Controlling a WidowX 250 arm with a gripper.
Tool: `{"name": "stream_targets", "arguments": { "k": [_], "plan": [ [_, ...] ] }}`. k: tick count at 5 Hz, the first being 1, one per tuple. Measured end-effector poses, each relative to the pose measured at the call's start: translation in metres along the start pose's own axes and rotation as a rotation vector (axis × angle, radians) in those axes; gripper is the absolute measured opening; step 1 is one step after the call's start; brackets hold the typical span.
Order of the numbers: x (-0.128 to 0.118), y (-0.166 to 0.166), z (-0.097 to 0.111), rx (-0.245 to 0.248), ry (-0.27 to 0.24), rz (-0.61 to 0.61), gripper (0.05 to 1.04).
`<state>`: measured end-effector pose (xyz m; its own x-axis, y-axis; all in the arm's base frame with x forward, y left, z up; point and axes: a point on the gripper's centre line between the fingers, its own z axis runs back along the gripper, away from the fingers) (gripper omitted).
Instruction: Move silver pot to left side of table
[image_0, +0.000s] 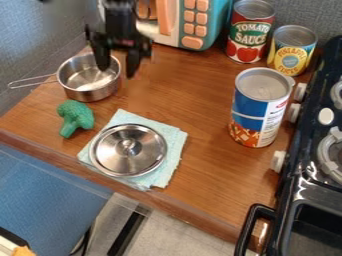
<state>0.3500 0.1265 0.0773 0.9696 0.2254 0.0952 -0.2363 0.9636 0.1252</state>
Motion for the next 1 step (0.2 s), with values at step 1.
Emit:
{"name": "stream_targets", "arguments": {
  "k": [1],
  "plan": [
    [-0.0090,0.0071,0.0172,-0.038,-0.034,-0.049,1.015]
  ]
}}
